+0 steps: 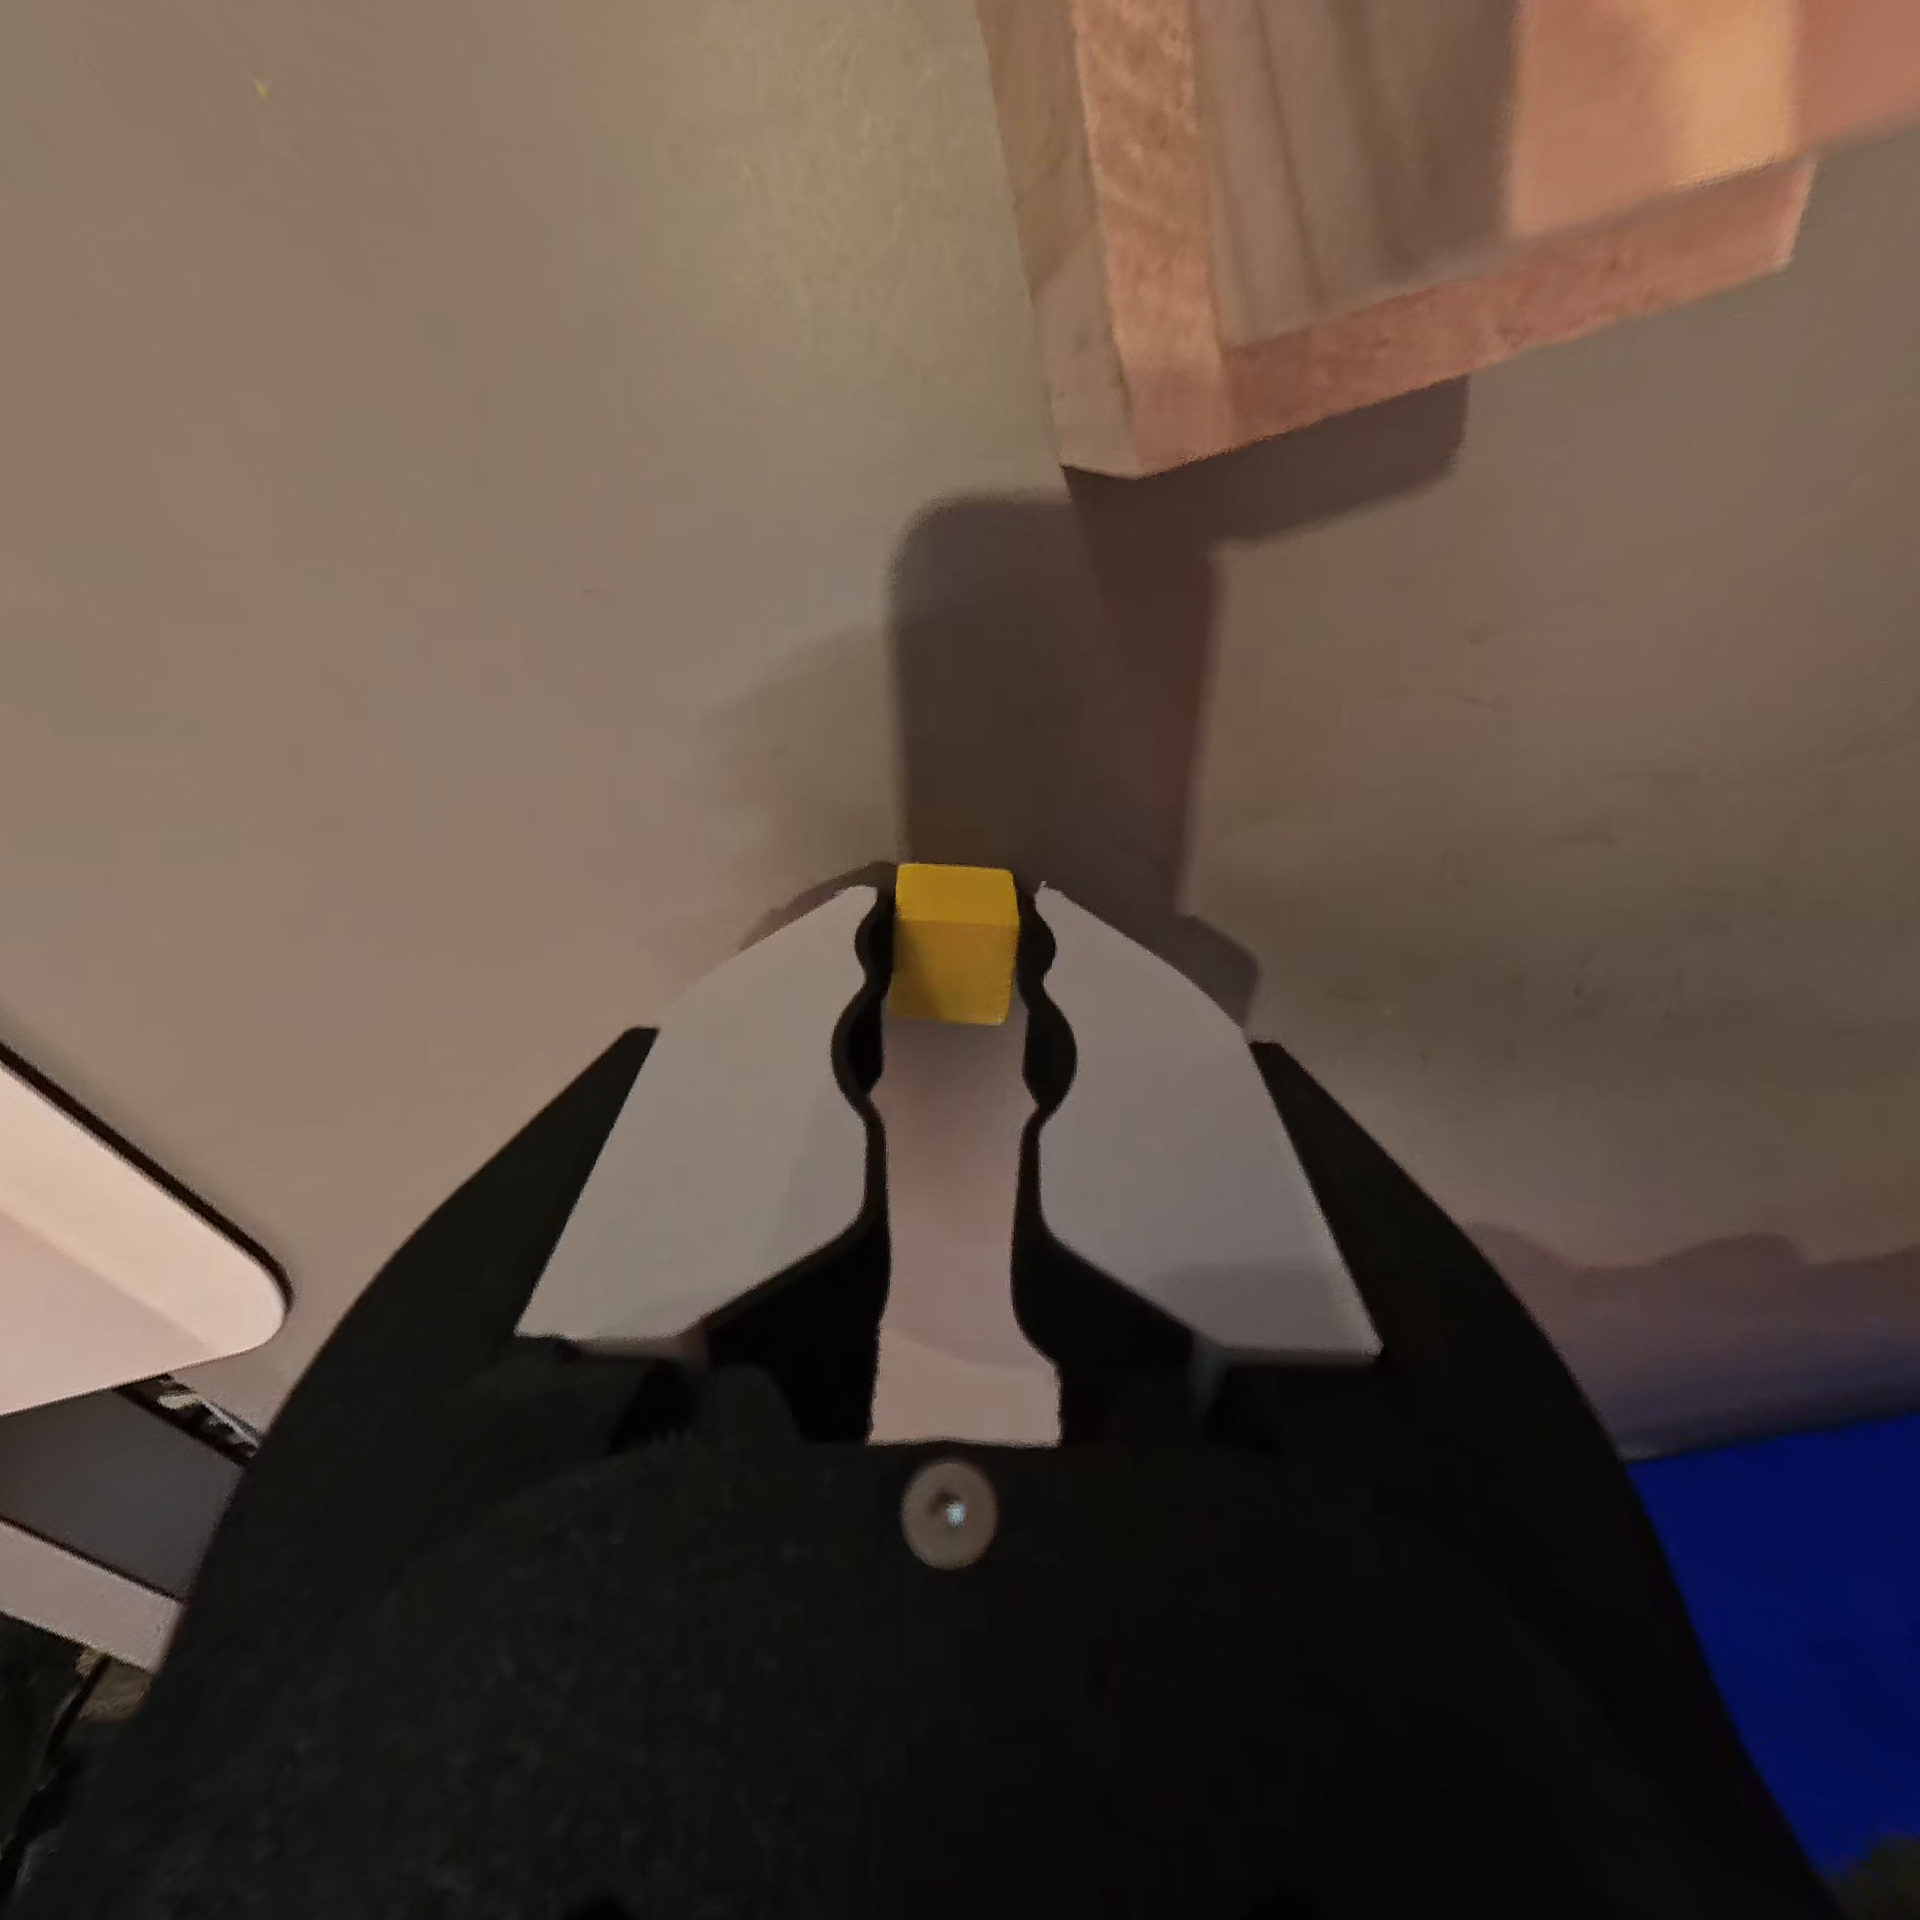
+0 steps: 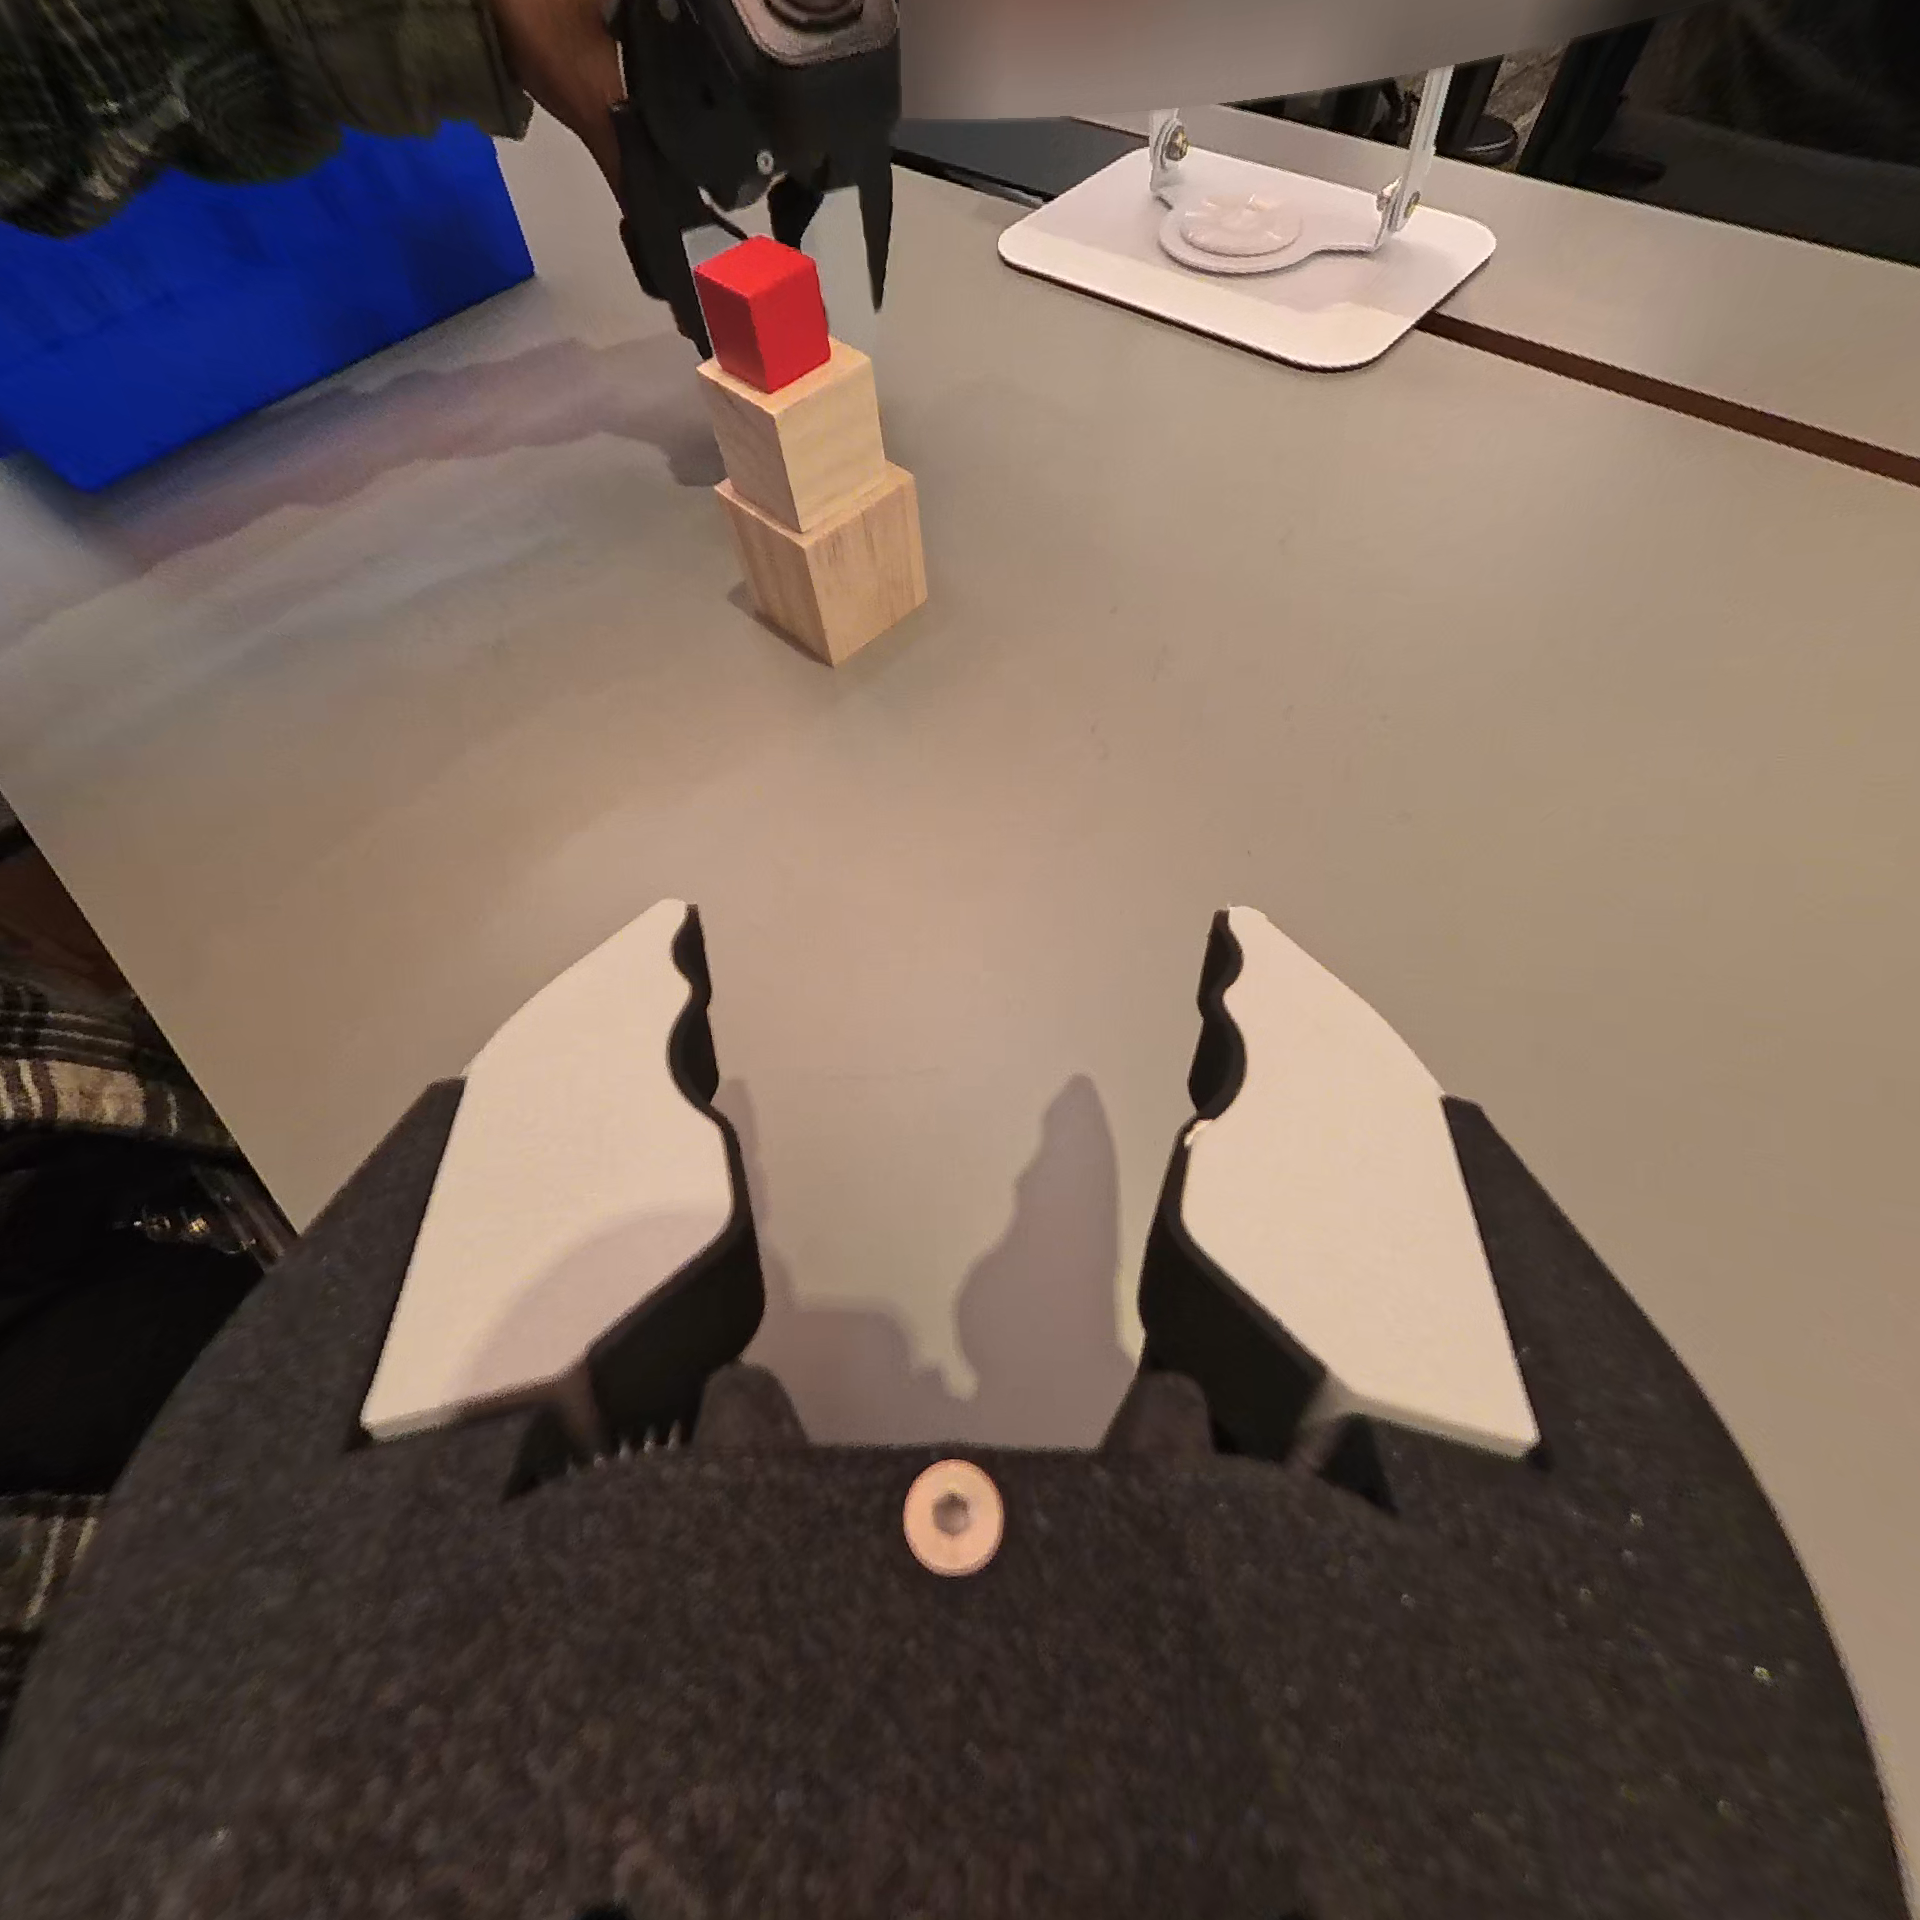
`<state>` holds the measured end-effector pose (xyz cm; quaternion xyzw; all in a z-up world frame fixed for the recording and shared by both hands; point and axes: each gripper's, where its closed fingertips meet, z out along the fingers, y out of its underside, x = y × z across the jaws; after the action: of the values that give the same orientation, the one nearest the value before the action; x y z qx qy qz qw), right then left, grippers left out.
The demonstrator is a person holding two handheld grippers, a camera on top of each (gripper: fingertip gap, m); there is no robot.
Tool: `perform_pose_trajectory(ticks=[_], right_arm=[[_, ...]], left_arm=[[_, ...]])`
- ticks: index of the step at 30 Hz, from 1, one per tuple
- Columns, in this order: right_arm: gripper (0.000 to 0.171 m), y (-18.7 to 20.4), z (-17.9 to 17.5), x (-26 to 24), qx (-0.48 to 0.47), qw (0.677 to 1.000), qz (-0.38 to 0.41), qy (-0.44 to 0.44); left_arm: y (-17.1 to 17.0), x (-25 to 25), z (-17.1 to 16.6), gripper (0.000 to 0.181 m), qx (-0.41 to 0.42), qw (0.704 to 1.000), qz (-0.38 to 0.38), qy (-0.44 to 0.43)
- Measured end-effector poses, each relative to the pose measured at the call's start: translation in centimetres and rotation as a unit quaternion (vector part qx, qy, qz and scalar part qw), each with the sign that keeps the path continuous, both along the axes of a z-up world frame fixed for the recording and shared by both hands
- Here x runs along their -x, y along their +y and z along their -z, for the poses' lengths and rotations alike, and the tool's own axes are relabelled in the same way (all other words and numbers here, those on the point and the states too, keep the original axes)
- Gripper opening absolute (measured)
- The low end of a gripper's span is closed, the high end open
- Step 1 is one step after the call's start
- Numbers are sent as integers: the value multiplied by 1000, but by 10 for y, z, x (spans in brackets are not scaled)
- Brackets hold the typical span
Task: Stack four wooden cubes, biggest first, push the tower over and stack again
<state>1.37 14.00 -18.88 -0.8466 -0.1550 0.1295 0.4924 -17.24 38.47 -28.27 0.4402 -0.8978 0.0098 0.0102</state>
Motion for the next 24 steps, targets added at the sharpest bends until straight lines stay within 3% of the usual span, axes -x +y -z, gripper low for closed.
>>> perform_pose_trajectory(ticks=[1,5,11,14,19,24], right_arm=[[90,0,0,0,0,1000,0,1],[89,-2,-2,0,-4,1000,-1,0],[89,-7,-1,0,-4,1000,0,3],[89,-8,-3,1,-9,1000,-2,4],[88,-11,-1,3,-8,1000,-4,4],[88,-12,-2,5,-9,1000,-8,5]], left_arm=[[0,1,-1,22,0,1000,-6,5],[-3,-8,-22,22,11,999,-46,-21],[-28,-43,-108,22,48,983,-133,-114],[-49,-52,-135,22,48,979,-152,-128],[-78,-60,-151,22,67,970,-190,-138],[-86,-60,-137,22,63,971,-205,-106]])
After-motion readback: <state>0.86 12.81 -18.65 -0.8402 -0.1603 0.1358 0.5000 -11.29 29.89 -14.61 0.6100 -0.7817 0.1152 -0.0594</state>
